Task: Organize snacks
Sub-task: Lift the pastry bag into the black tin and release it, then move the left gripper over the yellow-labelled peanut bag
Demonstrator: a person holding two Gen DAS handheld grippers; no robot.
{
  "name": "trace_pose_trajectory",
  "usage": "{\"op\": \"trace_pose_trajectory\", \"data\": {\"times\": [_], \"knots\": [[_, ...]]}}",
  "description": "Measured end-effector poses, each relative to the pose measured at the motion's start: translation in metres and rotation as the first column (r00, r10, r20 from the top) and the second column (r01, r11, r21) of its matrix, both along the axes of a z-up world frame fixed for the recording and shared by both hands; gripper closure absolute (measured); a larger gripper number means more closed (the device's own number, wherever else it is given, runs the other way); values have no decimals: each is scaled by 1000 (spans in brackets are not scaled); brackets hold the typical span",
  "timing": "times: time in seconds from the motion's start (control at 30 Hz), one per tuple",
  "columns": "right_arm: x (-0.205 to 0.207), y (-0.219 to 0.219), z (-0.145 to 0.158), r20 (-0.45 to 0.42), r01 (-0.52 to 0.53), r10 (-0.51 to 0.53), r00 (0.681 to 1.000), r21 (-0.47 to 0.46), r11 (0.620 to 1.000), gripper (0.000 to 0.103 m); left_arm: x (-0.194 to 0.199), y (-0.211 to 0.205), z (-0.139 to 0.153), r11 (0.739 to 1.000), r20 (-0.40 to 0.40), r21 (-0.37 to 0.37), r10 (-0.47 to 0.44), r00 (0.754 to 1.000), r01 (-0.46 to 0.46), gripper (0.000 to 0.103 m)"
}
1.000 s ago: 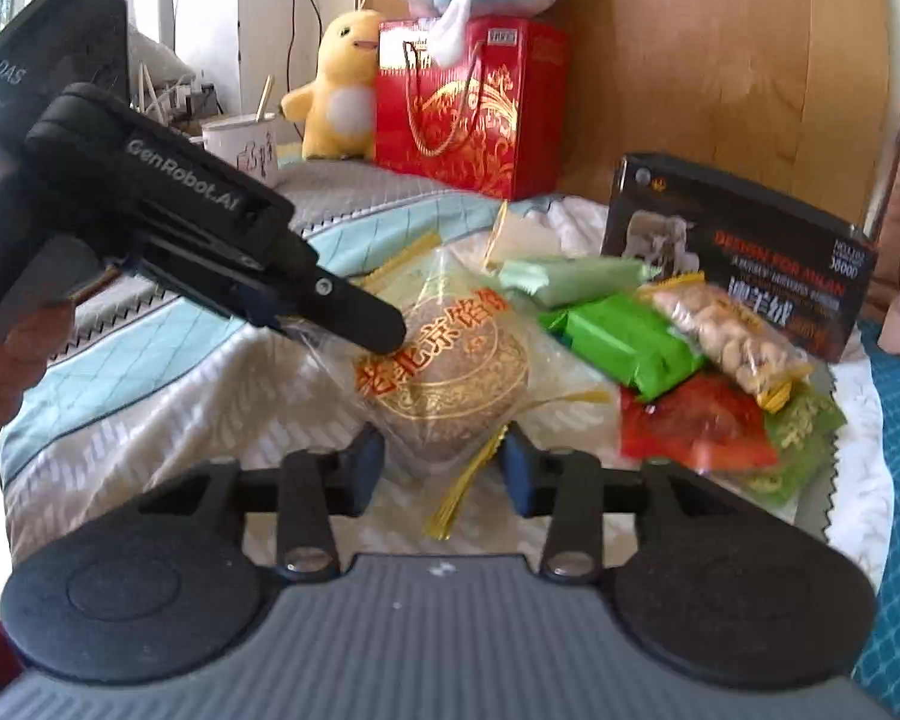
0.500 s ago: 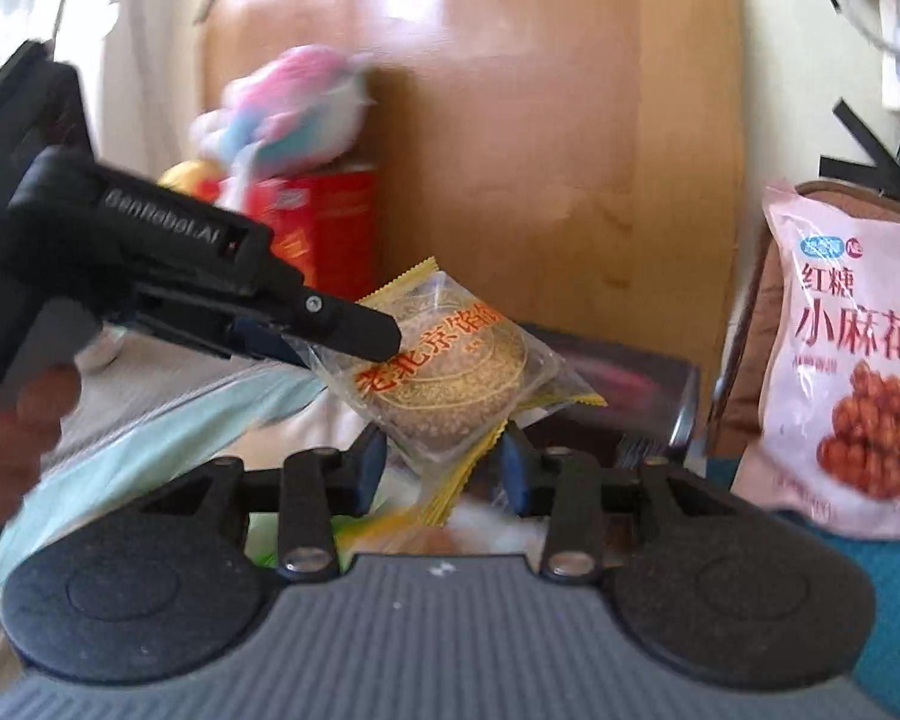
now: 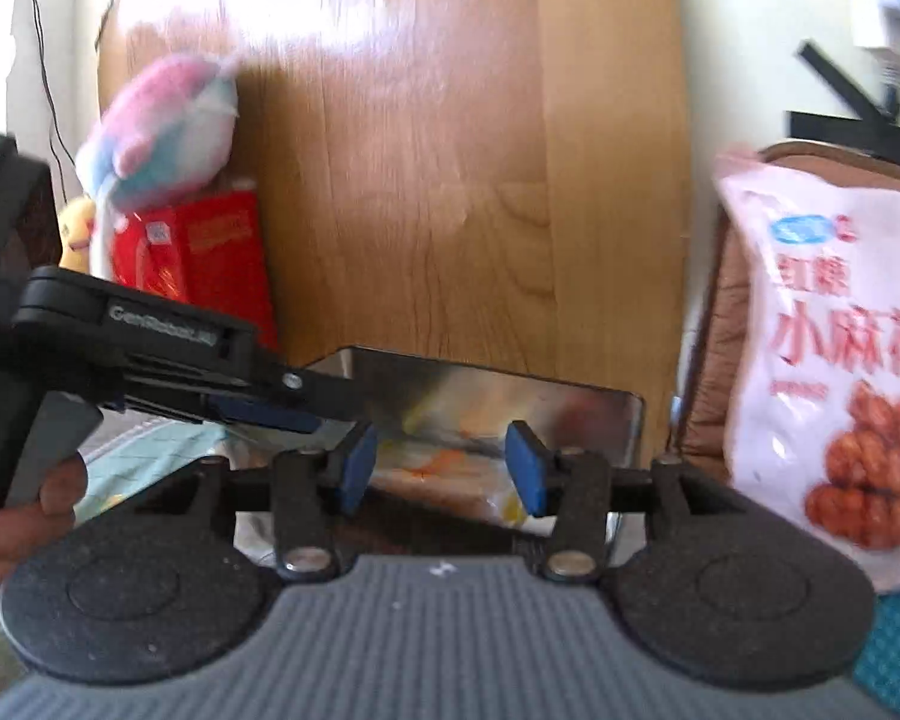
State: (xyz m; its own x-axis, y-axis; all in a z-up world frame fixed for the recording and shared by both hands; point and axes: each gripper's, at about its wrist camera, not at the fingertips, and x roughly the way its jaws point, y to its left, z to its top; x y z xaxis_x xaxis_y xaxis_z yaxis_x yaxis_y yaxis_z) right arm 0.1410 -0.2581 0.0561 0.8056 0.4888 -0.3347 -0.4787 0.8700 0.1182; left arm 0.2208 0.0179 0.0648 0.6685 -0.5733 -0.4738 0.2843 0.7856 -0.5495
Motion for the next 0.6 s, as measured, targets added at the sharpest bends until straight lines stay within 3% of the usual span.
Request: {"op": "trace_pose_trajectory", "data": {"times": [0.07, 0.13, 0.27, 0.33, 0.37, 0.4, 0.43, 0.47, 0.5, 0.6], "knots": [[-22, -11, -7, -25, -29, 30, 999, 26, 999, 45, -21, 4, 1, 1000, 3, -5, -27, 1000, 27, 60], [-37, -14, -19, -56, -70, 71, 996, 19, 997, 33, -35, -1, -4, 997, -23, 19, -69, 997, 69, 57], [-58, 1, -42, -89, -121, 112, 990, -112, 986, 26, -51, -28, -20, 982, -75, 114, -141, 987, 149, 53], [-59, 10, -51, -107, -140, 125, 986, -153, 978, 24, -55, -42, -30, 972, -118, 191, -117, 986, 138, 29], [-58, 13, -55, -125, -154, 135, 983, -153, 976, 25, -57, -46, -36, 969, -132, 205, -113, 985, 139, 28], [-57, 15, -58, -128, -155, 137, 982, -139, 978, 28, -61, -49, -38, 967, -109, 223, -98, 989, 120, 30], [-59, 16, -57, -117, -147, 131, 984, -137, 980, 51, -65, -51, -38, 964, -104, 242, -87, 991, 110, 33], [-60, 17, -53, -114, -145, 129, 985, -147, 978, 65, -70, -53, -37, 961, -107, 259, -69, 992, 95, 37], [-63, 18, -50, -113, -140, 123, 986, -153, 978, 68, -76, -53, -34, 964, -110, 248, -71, 991, 97, 45], [-87, 16, -45, -71, -140, 130, 989, -153, 978, 70, -103, -46, -24, 969, -85, 226, -80, 993, 98, 50]]}}
